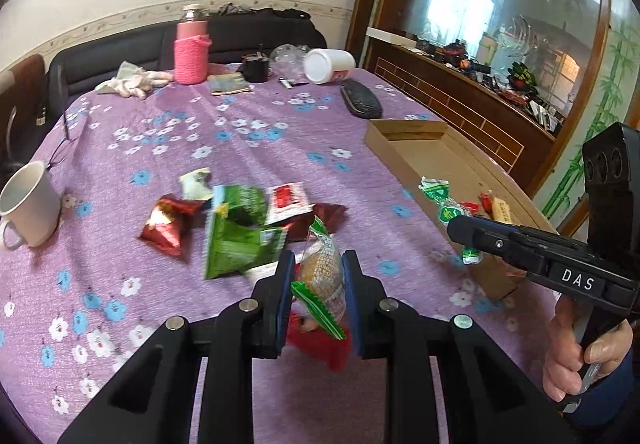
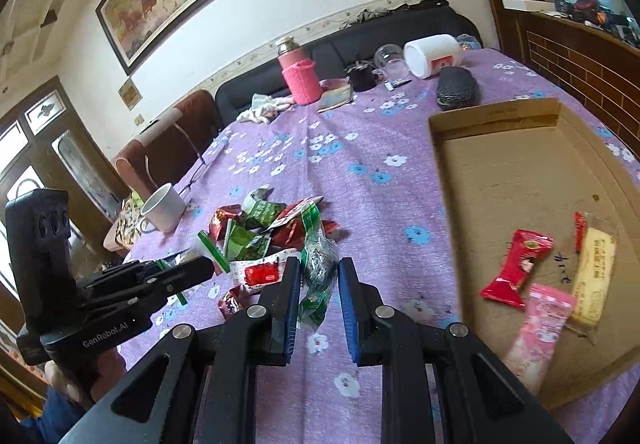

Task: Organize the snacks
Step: 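Carry both held snacks over to the cardboard box tray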

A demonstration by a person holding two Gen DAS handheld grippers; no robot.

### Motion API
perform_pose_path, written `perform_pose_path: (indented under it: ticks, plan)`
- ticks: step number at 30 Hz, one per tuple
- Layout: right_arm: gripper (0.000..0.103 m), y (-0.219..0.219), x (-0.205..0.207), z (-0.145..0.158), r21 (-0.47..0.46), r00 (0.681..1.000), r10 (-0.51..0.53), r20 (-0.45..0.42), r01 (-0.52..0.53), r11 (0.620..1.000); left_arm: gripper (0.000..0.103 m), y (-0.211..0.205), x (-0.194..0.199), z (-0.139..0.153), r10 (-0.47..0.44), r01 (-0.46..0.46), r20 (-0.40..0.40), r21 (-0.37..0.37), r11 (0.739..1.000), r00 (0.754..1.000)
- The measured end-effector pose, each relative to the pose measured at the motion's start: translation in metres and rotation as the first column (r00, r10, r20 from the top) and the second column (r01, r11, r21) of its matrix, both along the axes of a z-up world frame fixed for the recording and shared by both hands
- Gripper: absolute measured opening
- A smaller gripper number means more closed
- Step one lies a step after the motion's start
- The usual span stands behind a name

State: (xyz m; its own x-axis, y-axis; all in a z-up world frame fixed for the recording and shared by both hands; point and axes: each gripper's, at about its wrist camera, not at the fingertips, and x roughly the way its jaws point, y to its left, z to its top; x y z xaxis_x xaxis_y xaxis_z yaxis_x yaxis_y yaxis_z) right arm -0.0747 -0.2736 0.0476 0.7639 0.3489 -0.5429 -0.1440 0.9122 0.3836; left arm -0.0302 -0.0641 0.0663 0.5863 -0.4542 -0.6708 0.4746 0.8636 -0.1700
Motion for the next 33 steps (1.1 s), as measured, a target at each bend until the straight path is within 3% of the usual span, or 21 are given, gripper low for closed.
perform_pose_path:
  ticks: [19, 33]
  plan:
    - [0.020, -0.101, -0.027, 0.003, 0.105, 0.980, -0.197, 0.009, 0.195, 0.975, 0.023, -0.120, -0.005, 0.025, -0.180, 0.180, 0.020, 0.007, 0.984, 0.983]
    - [0.020, -0.181, -0.038, -0.001, 0.136, 0.932, -0.361, -0.045, 0.363, 0.922, 0.023, -0.208, 0.009, 0.013, -0.267, 0.267, -0.033, 0.004, 0.964, 0.963]
